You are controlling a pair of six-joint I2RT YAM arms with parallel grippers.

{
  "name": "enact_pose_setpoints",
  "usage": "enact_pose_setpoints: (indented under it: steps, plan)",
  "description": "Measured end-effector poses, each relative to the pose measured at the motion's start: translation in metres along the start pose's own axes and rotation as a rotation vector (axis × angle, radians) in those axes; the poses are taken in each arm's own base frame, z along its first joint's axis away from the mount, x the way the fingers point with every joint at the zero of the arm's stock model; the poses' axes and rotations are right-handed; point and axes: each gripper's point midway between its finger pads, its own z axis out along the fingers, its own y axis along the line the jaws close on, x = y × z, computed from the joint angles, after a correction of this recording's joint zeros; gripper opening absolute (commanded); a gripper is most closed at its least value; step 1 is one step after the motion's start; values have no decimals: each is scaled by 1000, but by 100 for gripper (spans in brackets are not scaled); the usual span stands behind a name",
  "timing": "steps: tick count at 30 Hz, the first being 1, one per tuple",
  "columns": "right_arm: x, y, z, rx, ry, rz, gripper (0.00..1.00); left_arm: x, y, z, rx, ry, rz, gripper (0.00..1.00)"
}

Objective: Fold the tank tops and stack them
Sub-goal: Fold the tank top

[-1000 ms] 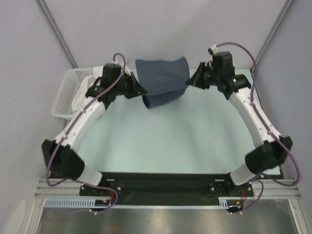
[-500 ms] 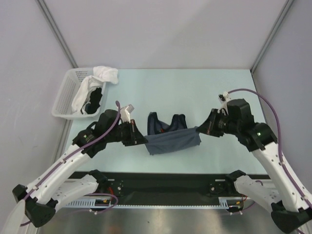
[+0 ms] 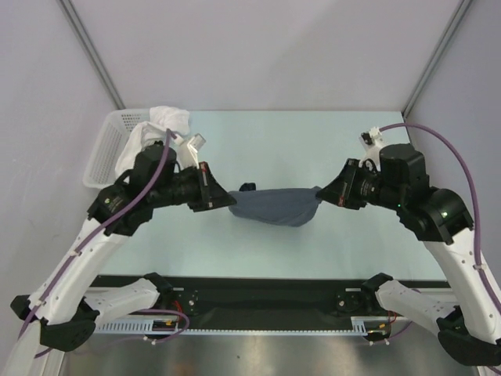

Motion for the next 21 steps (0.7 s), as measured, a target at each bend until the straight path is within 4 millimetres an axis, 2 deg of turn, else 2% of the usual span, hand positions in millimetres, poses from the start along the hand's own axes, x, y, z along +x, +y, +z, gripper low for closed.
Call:
enact_pose_setpoints:
  steps: [3,6,9,12,13,14,16,20,21]
  plan:
    - [-11,17,-15,-46,-49,-22,0,-12,-22,-20,56,-57,29,0]
    - [-11,21,-20,-59,-53,-22,0,-10,-27,-29,78,-65,37,0]
    - [-12,24,-20,-59,-45,-23,0,-9,-27,-27,75,-48,33,0]
    - [-24,30,-19,-44,-50,-27,0,-17,-32,-22,59,-26,33,0]
    - [-46,40,-13,-41,-77,-42,0,-47,-45,-14,71,-47,45,0]
    - [-46,40,-13,-41,-77,-42,0,-49,-45,-13,71,-50,46,0]
    - [-64,40,-7,-20,-79,-32,0,-72,-47,-12,49,-54,33,0]
    - [-124,49,3,-27,-168,-27,0,-143,-71,-14,89,-167,68,0]
    - [-135,53,5,-36,-184,-32,0,-155,-76,-16,101,-190,79,0]
